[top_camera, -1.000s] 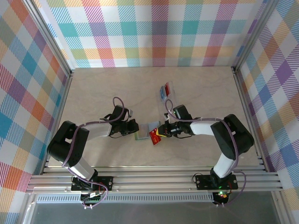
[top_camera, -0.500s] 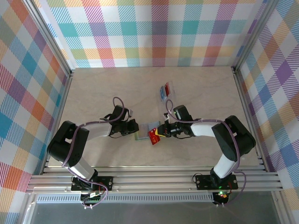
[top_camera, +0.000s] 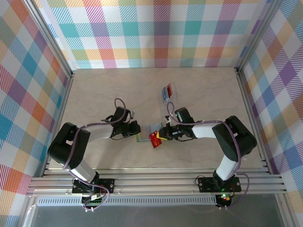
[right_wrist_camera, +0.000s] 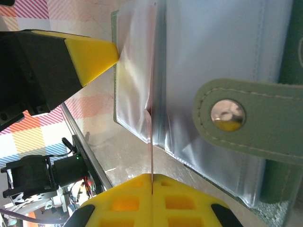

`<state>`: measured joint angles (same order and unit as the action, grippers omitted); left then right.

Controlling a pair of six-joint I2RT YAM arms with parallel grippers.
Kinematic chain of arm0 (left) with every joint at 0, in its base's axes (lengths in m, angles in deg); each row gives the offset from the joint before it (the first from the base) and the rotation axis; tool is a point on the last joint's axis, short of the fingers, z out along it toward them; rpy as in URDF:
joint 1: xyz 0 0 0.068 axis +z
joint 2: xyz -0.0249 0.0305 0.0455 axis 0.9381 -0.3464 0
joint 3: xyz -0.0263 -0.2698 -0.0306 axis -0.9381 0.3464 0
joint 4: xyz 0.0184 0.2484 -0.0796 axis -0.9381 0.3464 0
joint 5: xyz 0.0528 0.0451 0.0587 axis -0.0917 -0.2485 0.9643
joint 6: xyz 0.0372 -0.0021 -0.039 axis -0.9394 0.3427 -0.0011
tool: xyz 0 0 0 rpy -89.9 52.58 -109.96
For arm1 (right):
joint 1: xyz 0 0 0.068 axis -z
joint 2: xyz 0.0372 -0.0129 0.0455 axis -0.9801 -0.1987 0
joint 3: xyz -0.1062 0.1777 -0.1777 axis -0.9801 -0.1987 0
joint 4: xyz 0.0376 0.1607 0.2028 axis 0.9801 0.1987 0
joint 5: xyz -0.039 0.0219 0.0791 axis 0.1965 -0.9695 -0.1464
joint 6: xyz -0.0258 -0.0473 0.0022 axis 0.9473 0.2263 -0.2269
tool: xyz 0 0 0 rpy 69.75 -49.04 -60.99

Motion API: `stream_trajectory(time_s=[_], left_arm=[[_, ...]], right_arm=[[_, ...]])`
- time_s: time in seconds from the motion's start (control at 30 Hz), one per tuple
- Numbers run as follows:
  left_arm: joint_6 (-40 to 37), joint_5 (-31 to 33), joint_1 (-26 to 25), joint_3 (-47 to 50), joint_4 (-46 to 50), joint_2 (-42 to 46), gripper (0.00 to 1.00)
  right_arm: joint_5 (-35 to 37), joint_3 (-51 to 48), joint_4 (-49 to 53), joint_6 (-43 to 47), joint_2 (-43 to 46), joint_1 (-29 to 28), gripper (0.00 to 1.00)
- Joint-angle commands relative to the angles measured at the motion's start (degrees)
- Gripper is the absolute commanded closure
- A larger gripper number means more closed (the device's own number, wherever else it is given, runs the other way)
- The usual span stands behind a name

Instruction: Put the credit cards into the card holder

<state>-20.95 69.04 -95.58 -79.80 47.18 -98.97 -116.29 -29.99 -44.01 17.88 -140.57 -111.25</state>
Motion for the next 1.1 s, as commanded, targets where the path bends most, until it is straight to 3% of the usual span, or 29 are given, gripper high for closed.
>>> stream_trajectory(time_s=[0.0,1.07], left_arm=[[-1.5,2.1,-0.4,-0.1,3.4,-1.0,0.91],[-1.6,2.3,-0.5,-0.3,3.4,-1.1,0.92]], right_arm=[[-0.8,0.2,-0.4,-0.3,-0.4,-0.3,1.00],[1.1,-1.2,2.1,0.7,1.9,-1.0,1.00]])
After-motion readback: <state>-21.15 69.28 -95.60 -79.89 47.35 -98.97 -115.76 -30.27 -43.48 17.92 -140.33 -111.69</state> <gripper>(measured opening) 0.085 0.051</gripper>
